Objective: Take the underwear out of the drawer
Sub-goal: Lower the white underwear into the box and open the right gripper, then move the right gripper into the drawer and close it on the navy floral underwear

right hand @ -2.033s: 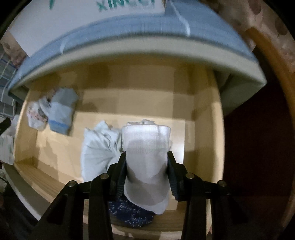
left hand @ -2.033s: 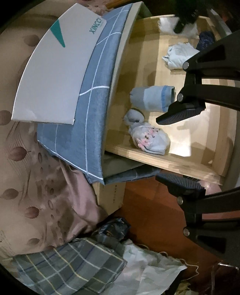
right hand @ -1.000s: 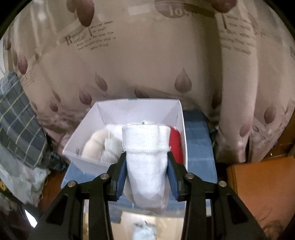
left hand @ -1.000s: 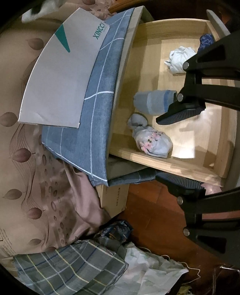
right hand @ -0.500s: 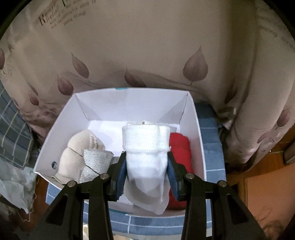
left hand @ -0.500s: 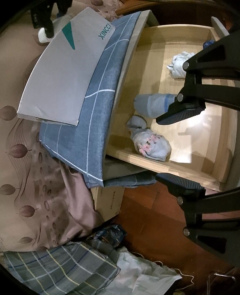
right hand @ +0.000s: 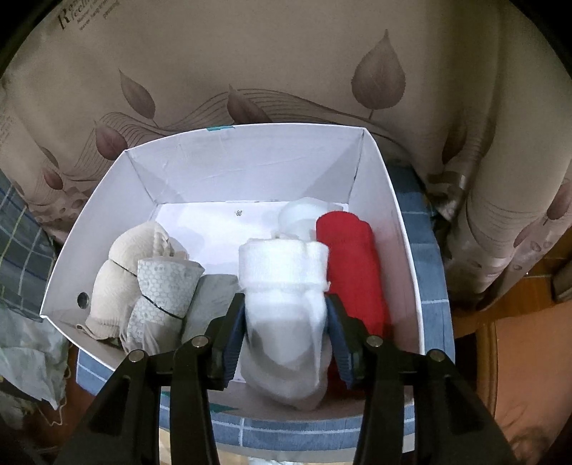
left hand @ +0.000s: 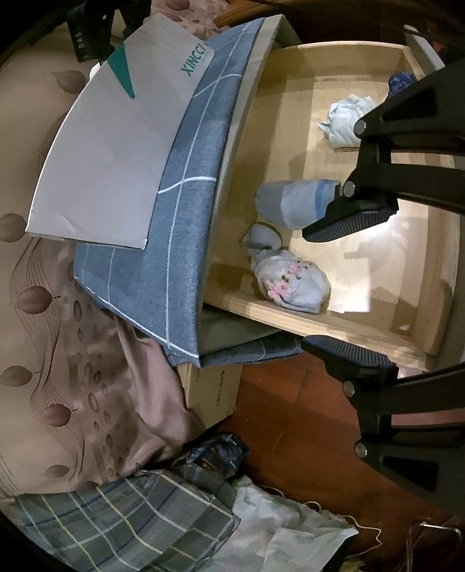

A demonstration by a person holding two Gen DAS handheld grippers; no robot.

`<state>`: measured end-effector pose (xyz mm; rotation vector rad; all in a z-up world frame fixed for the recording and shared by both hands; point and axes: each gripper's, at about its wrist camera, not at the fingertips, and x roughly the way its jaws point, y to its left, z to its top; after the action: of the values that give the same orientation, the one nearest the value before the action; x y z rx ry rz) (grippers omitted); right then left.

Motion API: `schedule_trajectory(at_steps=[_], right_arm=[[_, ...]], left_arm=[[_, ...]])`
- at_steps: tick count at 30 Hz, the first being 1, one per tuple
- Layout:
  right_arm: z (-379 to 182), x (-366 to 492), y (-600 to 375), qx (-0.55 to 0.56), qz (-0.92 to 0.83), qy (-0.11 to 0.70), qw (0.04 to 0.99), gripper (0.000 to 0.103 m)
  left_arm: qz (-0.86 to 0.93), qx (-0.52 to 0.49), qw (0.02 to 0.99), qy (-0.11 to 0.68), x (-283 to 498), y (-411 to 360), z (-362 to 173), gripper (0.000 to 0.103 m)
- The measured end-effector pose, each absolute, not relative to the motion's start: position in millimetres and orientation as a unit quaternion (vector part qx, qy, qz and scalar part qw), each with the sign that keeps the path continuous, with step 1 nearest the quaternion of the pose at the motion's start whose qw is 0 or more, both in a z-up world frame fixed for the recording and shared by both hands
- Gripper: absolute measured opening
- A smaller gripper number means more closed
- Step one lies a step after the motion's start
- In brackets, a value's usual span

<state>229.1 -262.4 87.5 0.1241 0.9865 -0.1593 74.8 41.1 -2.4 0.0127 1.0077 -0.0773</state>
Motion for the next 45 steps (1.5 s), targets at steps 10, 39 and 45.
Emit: schedule_trajectory(at_steps=[10,39,45], right_arm=[[111.4,197.7,-254.8,0.064,-0.051,0.462,0.883,0.052],[-78.4,48.5,-243.1,0.054,0.001,0.726,0.686,0.056],[-102.5,49.5,-248.5,0.06,-0.009,0.742,0.668,0.065]], left_arm=[[-0.023,0.039,0.878,0.477,73.3,39.3,-3.6,0.055],[-0.031,0.06,0.869,0.49,73.3,33.5,-8.7,0.055],[-0.034,0.059,0.867,0.493,74.2,33.3,-9.0,0.055]])
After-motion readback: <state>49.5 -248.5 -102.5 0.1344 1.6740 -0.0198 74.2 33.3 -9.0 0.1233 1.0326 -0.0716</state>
